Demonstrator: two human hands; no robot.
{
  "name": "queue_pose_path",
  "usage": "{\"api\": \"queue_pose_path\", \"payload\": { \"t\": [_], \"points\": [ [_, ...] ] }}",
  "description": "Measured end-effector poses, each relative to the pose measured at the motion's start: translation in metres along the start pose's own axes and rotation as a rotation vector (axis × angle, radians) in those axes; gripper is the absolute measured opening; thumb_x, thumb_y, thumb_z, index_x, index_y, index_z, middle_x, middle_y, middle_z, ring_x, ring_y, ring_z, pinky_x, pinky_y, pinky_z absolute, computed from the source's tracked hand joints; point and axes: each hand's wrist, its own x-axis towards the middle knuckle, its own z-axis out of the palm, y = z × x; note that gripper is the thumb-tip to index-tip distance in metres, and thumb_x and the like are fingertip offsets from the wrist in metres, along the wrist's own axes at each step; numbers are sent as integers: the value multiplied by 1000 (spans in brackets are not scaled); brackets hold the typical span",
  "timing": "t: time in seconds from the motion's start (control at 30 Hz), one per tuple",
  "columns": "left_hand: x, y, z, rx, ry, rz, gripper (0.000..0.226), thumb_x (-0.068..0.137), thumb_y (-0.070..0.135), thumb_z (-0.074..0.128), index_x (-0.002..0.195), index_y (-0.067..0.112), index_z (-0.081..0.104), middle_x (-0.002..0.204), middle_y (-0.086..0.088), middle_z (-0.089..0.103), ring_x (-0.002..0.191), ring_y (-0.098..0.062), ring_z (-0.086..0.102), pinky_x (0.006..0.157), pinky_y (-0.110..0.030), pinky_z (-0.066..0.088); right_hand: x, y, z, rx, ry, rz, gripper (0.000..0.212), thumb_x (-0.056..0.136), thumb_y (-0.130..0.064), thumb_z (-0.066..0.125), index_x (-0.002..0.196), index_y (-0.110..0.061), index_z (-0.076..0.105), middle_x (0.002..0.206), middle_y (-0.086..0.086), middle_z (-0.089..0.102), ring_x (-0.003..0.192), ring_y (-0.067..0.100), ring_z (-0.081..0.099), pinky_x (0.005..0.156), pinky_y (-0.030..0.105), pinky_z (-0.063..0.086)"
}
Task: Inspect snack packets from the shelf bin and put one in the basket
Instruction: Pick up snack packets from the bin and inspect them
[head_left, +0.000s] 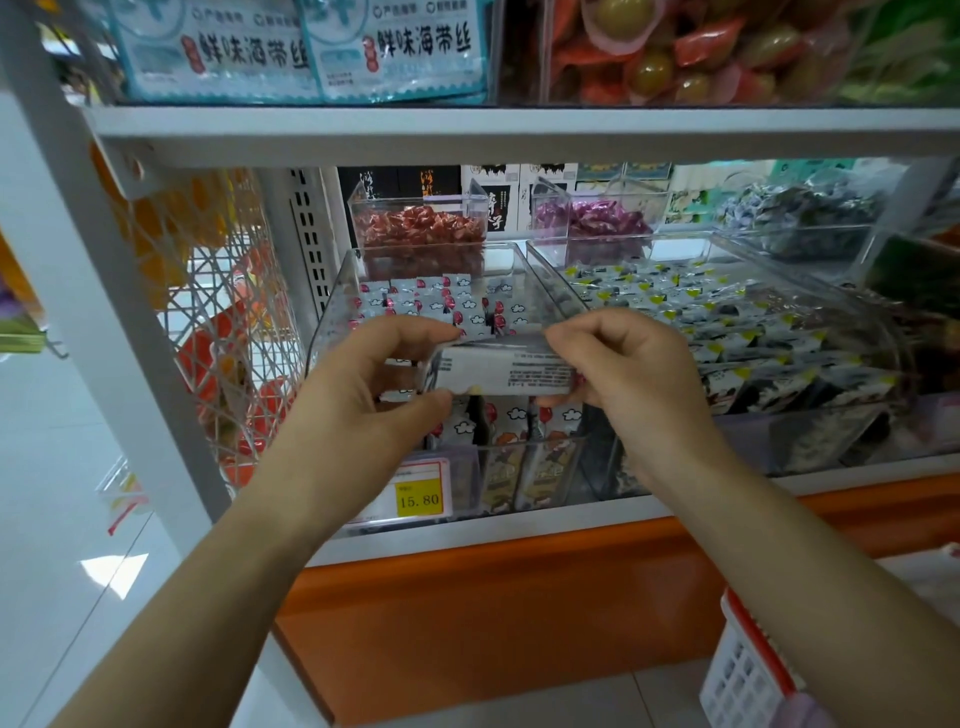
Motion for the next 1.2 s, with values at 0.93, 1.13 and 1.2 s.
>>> {"api": "queue_pose_path", "payload": {
  "t": [0.93, 1.13, 1.2],
  "points": [
    [0, 7, 2, 272, -72, -4, 37, 75, 39, 65, 109, 44, 52, 100, 26, 55, 87, 7, 59, 69, -1, 45, 2, 0, -3, -80, -70, -17, 20, 88, -11, 61, 71, -11, 70, 72, 4, 72, 66, 21, 70, 55, 41, 59],
    [3, 6, -5, 161, -103, -9, 38, 81, 21, 66, 108, 46, 54, 102, 18, 63, 84, 6, 63, 66, -2, 47, 15, -6, -26, 11, -352, 145, 10, 80, -12, 63, 76, -7, 71, 75, 3, 74, 69, 19, 71, 47, 25, 56],
    [4, 6, -4, 131, -119, -20, 39, 80, 19, 66, 108, 44, 56, 103, 16, 64, 86, 5, 63, 68, -4, 48, 17, -6, -29, 6, -379, 135, 12, 74, -16, 63, 77, -6, 70, 74, 2, 73, 68, 19, 71, 47, 25, 56]
  ]
}}
